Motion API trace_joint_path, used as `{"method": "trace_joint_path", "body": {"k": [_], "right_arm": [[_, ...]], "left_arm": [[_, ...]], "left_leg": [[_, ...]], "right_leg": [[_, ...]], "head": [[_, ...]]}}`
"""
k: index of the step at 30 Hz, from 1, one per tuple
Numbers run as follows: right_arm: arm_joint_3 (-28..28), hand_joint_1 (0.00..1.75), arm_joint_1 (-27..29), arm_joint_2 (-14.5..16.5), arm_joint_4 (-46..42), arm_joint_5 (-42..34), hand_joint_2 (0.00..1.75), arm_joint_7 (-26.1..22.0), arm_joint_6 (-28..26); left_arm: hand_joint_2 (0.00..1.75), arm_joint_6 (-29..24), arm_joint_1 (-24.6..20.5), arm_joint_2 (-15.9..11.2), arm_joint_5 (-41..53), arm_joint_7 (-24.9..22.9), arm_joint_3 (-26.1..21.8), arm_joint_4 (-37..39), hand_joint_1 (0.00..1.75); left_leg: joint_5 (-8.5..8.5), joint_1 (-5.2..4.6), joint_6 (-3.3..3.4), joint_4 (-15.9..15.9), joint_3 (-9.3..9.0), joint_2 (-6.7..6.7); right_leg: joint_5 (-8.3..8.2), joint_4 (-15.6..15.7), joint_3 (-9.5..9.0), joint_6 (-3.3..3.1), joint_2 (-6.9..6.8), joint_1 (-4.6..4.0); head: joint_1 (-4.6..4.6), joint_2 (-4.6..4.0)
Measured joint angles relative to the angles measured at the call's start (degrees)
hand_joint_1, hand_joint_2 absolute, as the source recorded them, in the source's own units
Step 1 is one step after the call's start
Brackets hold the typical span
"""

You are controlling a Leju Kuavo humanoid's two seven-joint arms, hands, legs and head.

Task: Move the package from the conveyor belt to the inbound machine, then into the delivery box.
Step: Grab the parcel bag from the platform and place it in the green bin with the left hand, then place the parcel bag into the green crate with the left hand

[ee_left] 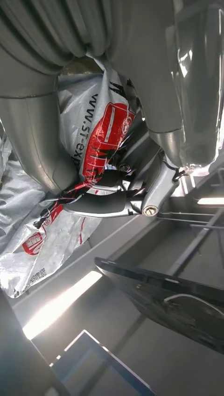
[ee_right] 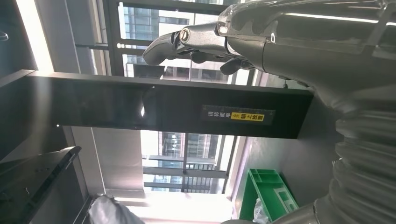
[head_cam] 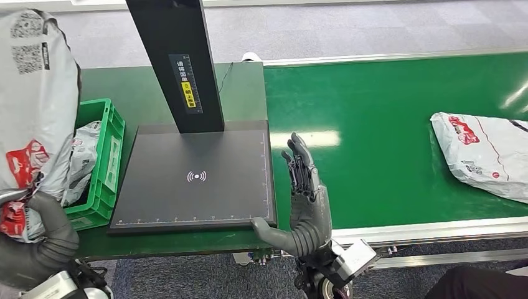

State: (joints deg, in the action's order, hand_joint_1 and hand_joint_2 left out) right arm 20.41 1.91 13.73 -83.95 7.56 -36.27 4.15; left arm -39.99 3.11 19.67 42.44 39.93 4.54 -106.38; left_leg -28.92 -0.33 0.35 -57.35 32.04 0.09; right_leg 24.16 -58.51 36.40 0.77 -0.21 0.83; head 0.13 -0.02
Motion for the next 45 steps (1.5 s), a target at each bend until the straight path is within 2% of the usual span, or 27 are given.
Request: {"method": "trace_joint_path", "body": {"k": [7, 10, 13, 15, 19, 22, 24, 28, 35, 39, 45], "right_arm": [[-0.3, 0.00, -0.8, 0.0, 1.1, -0.8, 1.75, -0.9, 0.2], [-0.4, 0.00, -1.1, 0.0, 1.5, -1.1, 1.75, -1.5, 1.2], [-0.3, 0.00, -1.1, 0.0, 1.7, -1.3, 1.75, -1.7, 2.3], [-0.1, 0.00, -1.2, 0.0, 1.9, -1.5, 1.75, -1.6, 2.9], [0.0, 0.00, -1.3, 0.2, 2.4, -1.8, 1.75, -1.2, 3.5], [0.1, 0.00, -1.3, 0.2, 2.8, -1.9, 1.75, -1.0, 3.9], [0.1, 0.00, -1.3, 0.2, 3.0, -1.9, 1.75, -0.9, 4.0], [0.1, 0.00, -1.3, 0.2, 3.3, -1.9, 1.75, -0.9, 4.0], [0.0, 0.00, -1.0, 0.2, 3.5, -1.9, 1.75, -0.8, 4.1], [0.0, 0.00, 0.0, 0.2, 3.4, -1.7, 1.75, -0.8, 4.1], [0.0, 0.00, 0.6, 0.2, 3.2, -1.5, 1.75, -0.7, 4.1]], "left_arm": [[1.75, 0.0, -0.9, -0.2, -0.2, 0.0, -0.9, -4.9, 1.74], [1.75, 0.0, -4.3, -1.5, -1.9, -2.6, -3.3, -3.0, 1.75], [1.75, 0.1, -11.9, -6.8, -3.3, -10.9, -6.5, 6.4, 1.75], [1.75, 0.3, -17.4, -11.0, -4.1, -14.6, -8.2, 15.0, 1.75], [1.75, 1.0, -28.4, -18.0, -2.1, -18.5, -10.4, 34.2, 1.75], [1.75, 1.1, -35.4, -21.4, 1.1, -21.0, -11.1, 47.2, 1.75], [1.75, 1.1, -38.5, -22.9, 2.0, -21.7, -11.3, 53.3, 1.75], [1.75, 1.1, -41.7, -24.4, 2.8, -22.4, -11.4, 60.6, 1.75], [1.75, 2.9, -47.0, -26.0, 7.8, -27.8, -11.4, 70.1, 1.75], [1.75, 3.2, -49.4, -26.6, 8.6, -28.8, -11.4, 73.9, 1.75], [1.75, 3.2, -50.7, -26.8, 8.8, -29.0, -11.4, 76.8, 1.74]], "left_leg": [[0.00, -0.01, 0.00, 0.0, 0.00, 0.00], [0.02, -0.01, -0.01, 0.0, -0.03, -0.07], [0.14, 0.00, -0.11, 0.0, -0.04, -0.17], [0.25, 0.04, -0.21, 0.0, -0.05, -0.11], [0.41, 0.13, -0.33, 0.0, -0.05, -0.04], [0.44, 0.18, -0.34, 0.0, -0.02, -0.01], [0.44, 0.18, -0.34, 0.0, 0.01, 0.00], [0.43, 0.17, -0.34, 0.0, 0.15, -0.01], [0.43, 0.17, -0.34, 0.0, 0.34, -0.01], [0.43, 0.17, -0.34, 0.0, 0.34, -0.01], [0.42, 0.18, -0.35, 0.0, 0.37, -0.01]], "right_leg": [[0.00, 0.0, 0.00, 0.00, -0.01, 0.00], [0.00, 0.0, 0.00, 0.00, -0.07, 0.00], [-0.06, 0.0, -0.03, -0.10, -0.15, -0.05], [-0.17, 0.0, 0.00, -0.23, -0.13, -0.10], [-0.32, -0.1, 0.09, -0.40, -0.09, -0.17], [-0.35, -0.1, 0.10, -0.42, -0.06, -0.18], [-0.35, -0.1, 0.13, -0.42, -0.05, -0.18], [-0.34, -0.1, 0.25, -0.41, -0.06, -0.18], [-0.34, -0.1, 0.44, -0.41, -0.06, -0.18], [-0.34, -0.1, 0.47, -0.41, -0.05, -0.19], [-0.34, -0.1, 0.48, -0.42, -0.04, -0.23]], "head": [[0.02, 0.01], [0.02, 0.00], [0.02, 0.00], [0.02, 0.00], [0.02, 0.01], [0.02, 0.01], [0.03, 0.01], [0.04, 0.00], [0.04, 0.01], [0.04, 0.01], [0.04, 0.01]]}}
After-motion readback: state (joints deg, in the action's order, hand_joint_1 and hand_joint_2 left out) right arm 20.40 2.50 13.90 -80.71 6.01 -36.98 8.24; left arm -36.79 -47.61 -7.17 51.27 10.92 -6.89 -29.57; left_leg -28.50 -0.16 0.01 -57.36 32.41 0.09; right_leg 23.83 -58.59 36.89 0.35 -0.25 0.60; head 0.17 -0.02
